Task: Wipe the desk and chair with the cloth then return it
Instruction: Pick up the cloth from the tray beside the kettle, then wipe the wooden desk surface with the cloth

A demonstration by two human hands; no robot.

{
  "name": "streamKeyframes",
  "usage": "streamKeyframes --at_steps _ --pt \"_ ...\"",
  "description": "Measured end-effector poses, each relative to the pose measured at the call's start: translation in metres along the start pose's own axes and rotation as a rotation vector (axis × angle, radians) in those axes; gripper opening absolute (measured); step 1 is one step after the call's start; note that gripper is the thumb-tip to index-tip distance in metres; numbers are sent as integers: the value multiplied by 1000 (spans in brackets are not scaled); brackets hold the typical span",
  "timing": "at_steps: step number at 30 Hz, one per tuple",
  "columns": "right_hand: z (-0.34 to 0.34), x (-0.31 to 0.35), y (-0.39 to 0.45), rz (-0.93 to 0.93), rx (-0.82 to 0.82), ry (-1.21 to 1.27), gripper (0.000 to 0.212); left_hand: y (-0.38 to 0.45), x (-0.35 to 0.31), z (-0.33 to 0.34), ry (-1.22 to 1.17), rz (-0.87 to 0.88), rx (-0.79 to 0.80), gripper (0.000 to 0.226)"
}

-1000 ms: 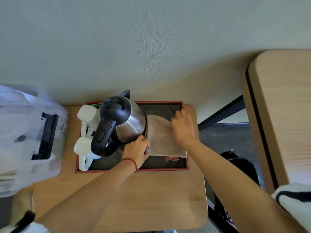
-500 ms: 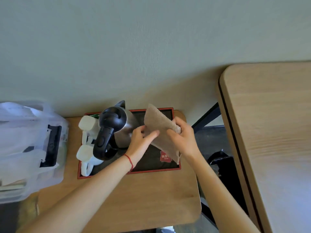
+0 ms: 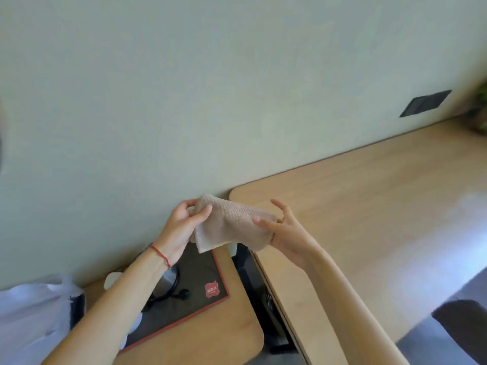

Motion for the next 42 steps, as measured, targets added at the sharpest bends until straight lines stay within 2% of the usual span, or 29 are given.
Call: streamKeyframes --at_steps 2,3,5,7,9,11,12,15,17,19,22,25,27,29,33,36,37,39,42 --pt "-18 15 -30 -75 -17 -79 103 -16 -15 28 -6 30 56 55" --pt "-27 23 -42 -136 -54 -155 102 -23 -21 45 26 53 113 58" --pt "-51 40 -62 -267 -102 -330 96 -37 -29 82 126 93 218 46" --pt "-79 54 -79 -337 -122 -565 85 -48 -31 120 209 115 268 42" --pt "-115 62 -93 -381 -165 -817 66 -53 -27 162 320 146 277 58" --pt "-154 68 -108 -391 -173 -996 50 -56 -22 206 520 224 211 69" --pt "-175 70 -115 -389 -168 -1034 43 -56 -18 227 625 269 137 68" --pt "-250 76 -136 -372 -186 -1062 27 -59 -2 289 760 354 -74 41" --pt "-301 76 -144 -300 -180 -874 18 -57 10 330 783 376 -116 27" --pt "-346 74 -151 -229 -227 -437 14 -47 22 368 752 334 -71 26" --pt "-398 69 -150 -194 -276 151 29 -29 42 425 545 165 58 31" --pt "-436 61 -134 -191 -245 276 48 -3 60 477 383 102 59 19" --pt "-465 53 -122 -165 -292 194 60 18 75 505 339 74 30 16" --pt "-501 48 -111 -123 -407 54 60 43 95 532 375 42 34 18" --pt "-583 50 -87 -82 -622 -125 56 98 132 592 598 -35 144 21" --pt "-638 63 -75 -105 -712 -392 40 132 150 639 805 104 56 27" --pt "-655 68 -69 -134 -686 -514 32 140 155 653 911 166 11 33" --pt "-680 71 -52 -138 -531 -700 21 156 168 677 1052 217 -52 42" --pt "-703 61 -26 -76 -254 -884 31 176 194 700 1160 164 -111 49"
Point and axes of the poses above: each hand's wrist, its own y-axis towards the middle knuckle, its own z-axis out of the palm, x = y × z, the point moved 5 cm from there along y, towards the middle knuckle, and after that the axes turned 11 degrees about -z, right-handed, at the moved point
